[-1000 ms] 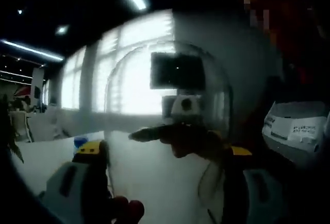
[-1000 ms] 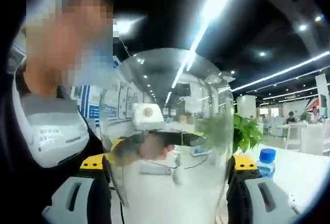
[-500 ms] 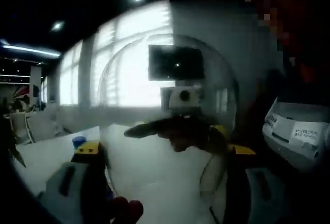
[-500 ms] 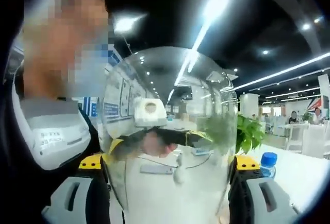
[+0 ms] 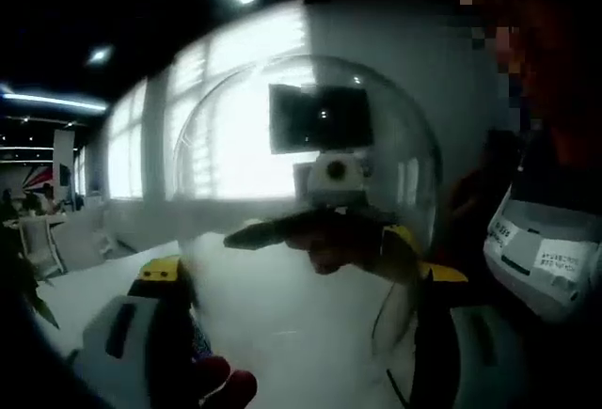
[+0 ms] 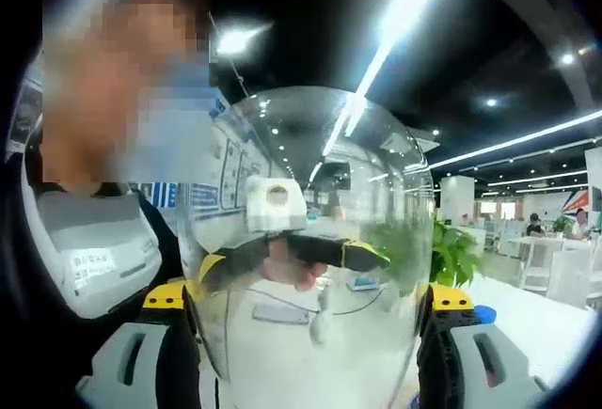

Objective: Open the cover put in the Mizone put the cover back on

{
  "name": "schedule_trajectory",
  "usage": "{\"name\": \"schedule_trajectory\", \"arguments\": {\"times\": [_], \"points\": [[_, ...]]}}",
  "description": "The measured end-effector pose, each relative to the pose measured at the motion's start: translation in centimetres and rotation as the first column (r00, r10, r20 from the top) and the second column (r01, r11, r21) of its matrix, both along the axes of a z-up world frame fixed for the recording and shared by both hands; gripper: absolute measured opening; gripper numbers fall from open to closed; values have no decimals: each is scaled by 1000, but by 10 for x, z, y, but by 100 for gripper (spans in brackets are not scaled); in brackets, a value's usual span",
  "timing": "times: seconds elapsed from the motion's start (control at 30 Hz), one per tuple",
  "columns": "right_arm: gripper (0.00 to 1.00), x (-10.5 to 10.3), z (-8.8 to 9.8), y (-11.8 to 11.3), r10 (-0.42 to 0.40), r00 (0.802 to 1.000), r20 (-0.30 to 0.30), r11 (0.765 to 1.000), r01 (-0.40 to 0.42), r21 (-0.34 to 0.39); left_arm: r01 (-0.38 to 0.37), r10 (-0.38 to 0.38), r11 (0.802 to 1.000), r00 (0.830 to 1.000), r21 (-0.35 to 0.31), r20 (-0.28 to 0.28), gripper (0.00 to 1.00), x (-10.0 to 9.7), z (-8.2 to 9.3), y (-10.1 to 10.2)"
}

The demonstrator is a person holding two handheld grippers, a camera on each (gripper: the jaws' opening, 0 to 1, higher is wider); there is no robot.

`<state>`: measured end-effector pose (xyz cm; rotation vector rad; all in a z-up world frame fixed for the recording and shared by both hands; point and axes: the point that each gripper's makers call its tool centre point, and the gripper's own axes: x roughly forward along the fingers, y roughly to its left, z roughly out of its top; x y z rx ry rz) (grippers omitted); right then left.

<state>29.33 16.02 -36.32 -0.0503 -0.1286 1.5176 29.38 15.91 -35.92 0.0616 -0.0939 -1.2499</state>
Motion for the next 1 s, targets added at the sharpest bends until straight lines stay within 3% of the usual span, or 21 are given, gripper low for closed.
{"name": "schedule_trajectory", "arguments": {"times": [0.33, 0.67, 0.8, 1.0], "points": [[90, 9, 25, 1, 7, 999, 34, 1000, -7, -16, 1, -2, 999, 1000, 43, 31, 85, 9, 25, -2], [90, 22, 66, 2, 8, 1000, -4, 1000, -8, 1, 16, -16, 999, 1000, 48, -2, 85, 22, 64, -4], [90, 29, 87, 1, 7, 1000, 24, 1000, -8, 13, 19, -20, 998, 999, 60, 26, 86, 29, 86, -5], [90, 44, 101, 0, 1, 1000, 16, 1000, -1, 26, 31, -32, 997, 999, 64, 19, 86, 44, 98, -7]]}}
